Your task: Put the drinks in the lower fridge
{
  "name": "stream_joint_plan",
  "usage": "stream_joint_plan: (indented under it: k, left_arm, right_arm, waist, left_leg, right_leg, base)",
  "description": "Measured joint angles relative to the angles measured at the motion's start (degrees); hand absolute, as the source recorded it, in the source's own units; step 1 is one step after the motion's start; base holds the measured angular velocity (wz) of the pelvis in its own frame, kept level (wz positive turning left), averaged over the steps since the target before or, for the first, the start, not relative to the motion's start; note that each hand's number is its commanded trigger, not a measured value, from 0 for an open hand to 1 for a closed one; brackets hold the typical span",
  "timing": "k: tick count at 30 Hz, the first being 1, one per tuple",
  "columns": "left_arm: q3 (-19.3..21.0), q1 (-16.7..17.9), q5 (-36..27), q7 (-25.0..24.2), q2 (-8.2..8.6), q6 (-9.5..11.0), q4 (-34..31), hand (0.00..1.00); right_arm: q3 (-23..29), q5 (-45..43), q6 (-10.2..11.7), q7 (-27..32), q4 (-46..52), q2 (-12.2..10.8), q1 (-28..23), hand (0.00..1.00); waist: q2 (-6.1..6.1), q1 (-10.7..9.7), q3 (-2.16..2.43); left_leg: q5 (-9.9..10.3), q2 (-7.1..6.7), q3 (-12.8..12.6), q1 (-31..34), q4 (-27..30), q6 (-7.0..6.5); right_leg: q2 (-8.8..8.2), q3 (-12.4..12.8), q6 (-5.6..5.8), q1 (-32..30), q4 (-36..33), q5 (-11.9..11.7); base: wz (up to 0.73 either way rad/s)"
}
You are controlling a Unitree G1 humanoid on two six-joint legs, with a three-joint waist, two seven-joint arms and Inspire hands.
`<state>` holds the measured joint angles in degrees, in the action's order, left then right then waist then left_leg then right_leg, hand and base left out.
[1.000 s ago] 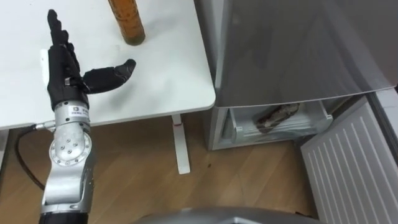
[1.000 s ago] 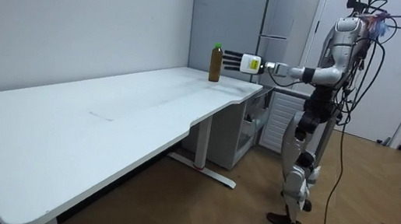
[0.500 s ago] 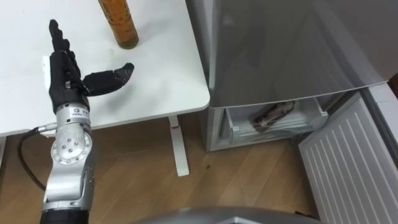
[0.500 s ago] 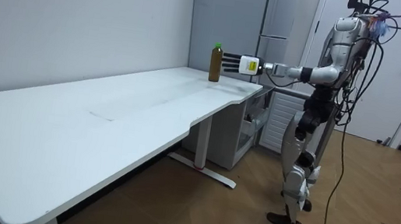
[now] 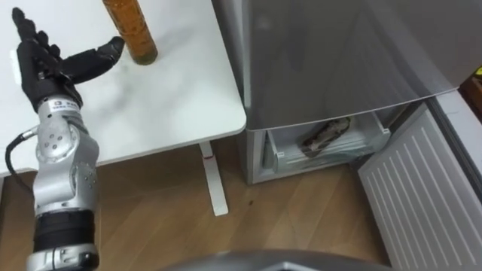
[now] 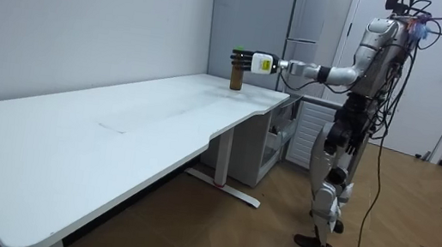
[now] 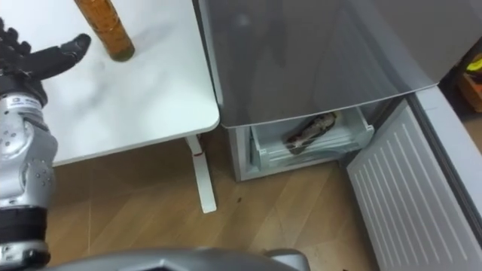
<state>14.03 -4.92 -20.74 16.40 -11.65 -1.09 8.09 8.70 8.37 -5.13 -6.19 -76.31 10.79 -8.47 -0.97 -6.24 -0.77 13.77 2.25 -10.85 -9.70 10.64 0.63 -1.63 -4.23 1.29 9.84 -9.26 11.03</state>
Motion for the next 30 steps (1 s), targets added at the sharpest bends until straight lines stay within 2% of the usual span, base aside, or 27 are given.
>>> stream_joint_plan:
  k: [5,8,10,12,15,19,23,25,30]
  left_arm:
    - [0.55,-2.8,-0.04,0.38,-1.17,-1.57,0.0,0.0]
    - [1.55,-4.78,-4.09,0.13,-1.72,-2.74,1.67,0.0]
    - [1.59,-6.66,-6.88,-0.38,-3.05,-3.74,4.71,0.0]
    - [1.63,-8.15,-7.43,-0.77,-3.74,-3.96,7.22,0.0]
    - [1.63,-10.01,-7.38,-1.33,-5.63,-4.63,11.26,0.0]
    - [1.62,-11.5,-7.84,-1.82,-6.67,-6.08,13.86,0.0]
    - [1.62,-11.55,-7.89,-2.15,-7.59,-7.51,15.32,0.0]
    - [1.61,-11.56,-8.04,-2.47,-7.99,-8.43,15.44,0.0]
    - [1.6,-12.07,-9.13,-3.99,-9.58,-10.52,16.04,0.0]
  right_arm:
    - [1.32,-3.85,-2.36,-0.43,0.24,-0.03,-0.73,0.0]
    - [2.6,-5.4,-3.56,-1.02,1.07,-0.02,-1.17,0.0]
    - [2.99,-6.21,-4.34,-1.37,1.54,0.15,-1.73,0.0]
    - [3.98,-6.67,-4.84,-1.52,1.56,0.25,-1.99,0.0]
    - [3.96,-6.68,-5.01,-1.54,2.6,0.36,-2.25,0.0]
    - [4.24,-6.6,-4.99,-1.48,3.36,0.4,-2.73,0.0]
    - [5.55,-6.55,-5.01,-1.38,3.4,0.4,-2.91,0.0]
    - [6.27,-6.59,-5.77,-0.9,3.98,0.4,-2.84,0.0]
    - [6.27,-6.64,-7.16,-0.19,4.62,0.43,-3.14,0.0]
  waist:
    - [0.12,-1.09,0.15]
    - [-0.23,-1.46,0.32]
    - [-0.79,-1.45,0.7]
    - [-1.04,-1.41,0.87]
    - [-1.59,-1.43,1.09]
    - [-1.46,-1.45,0.99]
    - [-1.57,-1.76,0.95]
    - [-1.75,-1.93,0.82]
    - [-2.35,-2.84,1.01]
  left_leg:
    - [0.0,0.0,-0.1,-0.25,-0.02,-0.01]
    - [0.01,0.09,-0.46,-0.42,-0.37,0.0]
    - [0.01,0.11,-0.89,-0.45,-0.54,0.0]
    - [0.01,0.11,-1.36,-0.61,-0.77,0.0]
    - [0.0,0.14,-1.93,-0.93,-0.97,0.0]
    - [0.0,0.15,-2.61,-1.13,-1.0,0.0]
    - [0.01,0.2,-3.01,-0.98,-0.99,-0.01]
    - [0.03,0.2,-3.25,-0.3,-1.03,-0.02]
    - [0.05,0.3,-3.53,0.52,-0.95,-0.04]
  right_leg:
    - [0.01,0.49,0.0,-0.79,-0.57,0.0]
    - [0.17,1.03,0.0,-1.05,-0.62,0.0]
    - [0.27,1.33,-0.05,-1.16,-0.75,-0.03]
    - [0.35,1.81,-0.05,-1.23,-0.81,-0.03]
    - [0.47,2.59,-0.05,-1.71,-1.42,-0.02]
    - [0.57,3.5,-0.05,-2.09,-1.53,-0.02]
    - [0.63,4.1,-0.05,-2.54,-1.61,-0.03]
    - [0.64,4.3,-0.05,-3.05,-1.68,-0.03]
    - [0.76,4.72,-0.08,-3.96,-2.35,-0.05]
  base:
    - [-0.06]
    - [-0.1]
    - [-0.07]
    - [-0.12]
    - [-0.16]
    - [-0.1]
    - [-0.09]
    - [-0.05]
    - [-0.03]
